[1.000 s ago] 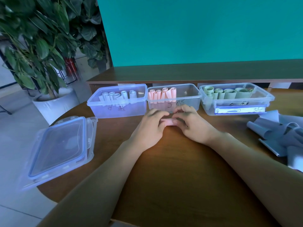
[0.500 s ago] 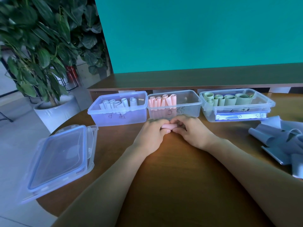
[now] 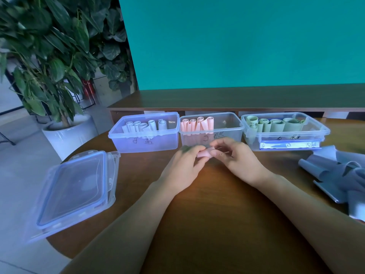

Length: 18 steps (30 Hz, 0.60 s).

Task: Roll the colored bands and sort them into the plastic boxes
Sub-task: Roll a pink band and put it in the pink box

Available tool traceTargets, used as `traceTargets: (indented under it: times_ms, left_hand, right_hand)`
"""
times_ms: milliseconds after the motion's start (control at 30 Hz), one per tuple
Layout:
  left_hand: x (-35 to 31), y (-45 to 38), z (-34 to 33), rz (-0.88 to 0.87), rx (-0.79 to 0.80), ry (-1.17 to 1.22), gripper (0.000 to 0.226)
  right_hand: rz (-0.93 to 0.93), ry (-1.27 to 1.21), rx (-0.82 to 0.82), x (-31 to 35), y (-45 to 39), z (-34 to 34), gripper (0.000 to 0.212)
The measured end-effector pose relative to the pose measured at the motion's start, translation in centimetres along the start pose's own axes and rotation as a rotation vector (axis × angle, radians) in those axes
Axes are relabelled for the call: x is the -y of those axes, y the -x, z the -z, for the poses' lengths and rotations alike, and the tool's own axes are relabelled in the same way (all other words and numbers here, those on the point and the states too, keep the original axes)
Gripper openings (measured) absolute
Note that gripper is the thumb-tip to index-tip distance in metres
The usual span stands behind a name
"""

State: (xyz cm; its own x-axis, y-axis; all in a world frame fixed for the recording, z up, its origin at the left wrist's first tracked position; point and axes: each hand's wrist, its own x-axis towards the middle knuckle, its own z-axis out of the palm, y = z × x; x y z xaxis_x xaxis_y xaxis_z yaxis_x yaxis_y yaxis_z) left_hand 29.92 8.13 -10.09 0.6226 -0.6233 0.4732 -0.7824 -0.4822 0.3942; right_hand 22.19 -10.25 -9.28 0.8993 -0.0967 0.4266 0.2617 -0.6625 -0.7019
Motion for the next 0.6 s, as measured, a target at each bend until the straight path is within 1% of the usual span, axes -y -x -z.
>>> traceTargets:
  times_ms: [100,233,333,400,467,500,600]
  left_hand:
    - [-0.1,0.2,0.1,0.024,-0.045,0.035,0.043]
    - [-0.8,0.4,0.1,-0.021,-0.100,0.114,0.041]
    - [-1.4,-0.1,-0.1,-0.041,-0.215,0.171,0.041]
    - [-1.6,-0.7,-0.2,0.025,-0.270,0.206,0.048]
    - [-1.4,-1.1,-0.5,0.076,-0.294,0.186,0.055]
    - [-1.2,-1.3,-0.7,0.084,-0.317,0.149,0.057]
    - [-0.7,-2.2,-1.4,0.125,-0.327,0.072,0.061]
  right_hand:
    - [-0.009,-0.113,0.026,0.9,0.1,0.8,0.019]
    - [-0.006,-0.231,-0.018,1.8,0.1,1.8,0.017]
    - [-0.010,-0.226,-0.047,2.2,-0.6,3.1,0.015]
    - [0.007,-0.164,-0.096,2.7,-1.7,4.5,0.014]
    - [0.007,-0.042,-0.137,2.4,-3.6,6.3,0.010]
    - [0.000,0.053,-0.129,2.0,-4.7,7.1,0.006]
    - [-0.039,0.323,-0.070,0.7,-7.7,8.8,0.012]
